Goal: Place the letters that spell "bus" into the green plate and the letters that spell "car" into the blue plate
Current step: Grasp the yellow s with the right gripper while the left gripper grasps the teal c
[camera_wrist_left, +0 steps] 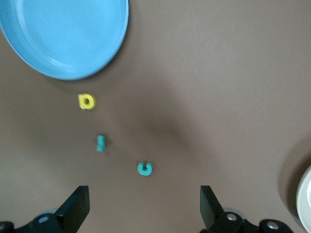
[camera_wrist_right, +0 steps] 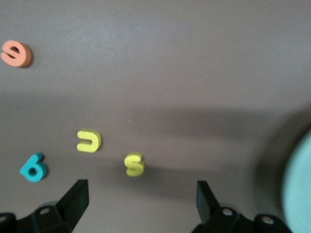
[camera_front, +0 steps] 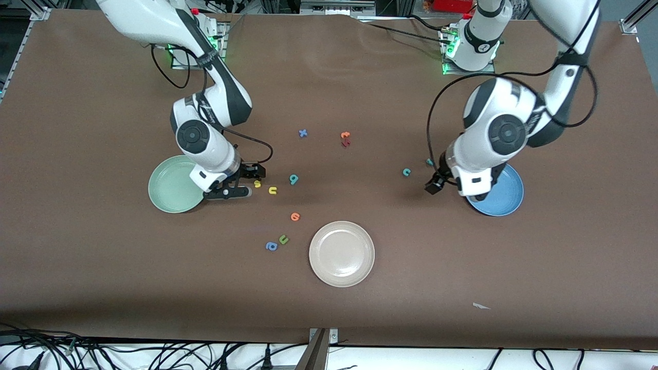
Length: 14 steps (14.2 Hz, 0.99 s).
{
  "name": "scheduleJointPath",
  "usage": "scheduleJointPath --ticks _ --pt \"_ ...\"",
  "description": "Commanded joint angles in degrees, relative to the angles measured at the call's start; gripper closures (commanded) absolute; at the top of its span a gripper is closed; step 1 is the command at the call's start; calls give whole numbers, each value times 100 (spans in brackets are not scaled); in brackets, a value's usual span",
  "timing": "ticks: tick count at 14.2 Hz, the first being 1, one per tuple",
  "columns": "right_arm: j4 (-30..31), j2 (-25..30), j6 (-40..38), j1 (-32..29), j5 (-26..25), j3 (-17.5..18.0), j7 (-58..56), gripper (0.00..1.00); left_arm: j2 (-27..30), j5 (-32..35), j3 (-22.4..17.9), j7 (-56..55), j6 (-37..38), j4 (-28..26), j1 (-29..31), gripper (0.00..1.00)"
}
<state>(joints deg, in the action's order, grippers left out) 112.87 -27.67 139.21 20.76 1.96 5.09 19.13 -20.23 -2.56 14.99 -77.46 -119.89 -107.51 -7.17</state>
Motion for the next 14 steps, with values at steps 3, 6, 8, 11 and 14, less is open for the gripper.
scheduleJointPath --ticks 3,6,8,11,14 --pt "-28 -282 361 200 -335 -60 73 37 -52 -69 -14 -559 -1587 -945 -301 0" --pt "-46 -405 414 191 -416 -60 73 45 -52 176 -14 -568 -2282 -1534 -328 0" --pt "-46 -484 537 200 -416 -60 65 46 -69 177 -14 -734 -2433 -1676 -363 1" --pt "-46 -563 677 209 -416 -60 73 47 -271 378 -14 -1148 -2442 -1668 -566 3" --pt "-46 -608 713 244 -416 -60 65 56 -491 642 -23 -1315 -2451 -1606 -592 10"
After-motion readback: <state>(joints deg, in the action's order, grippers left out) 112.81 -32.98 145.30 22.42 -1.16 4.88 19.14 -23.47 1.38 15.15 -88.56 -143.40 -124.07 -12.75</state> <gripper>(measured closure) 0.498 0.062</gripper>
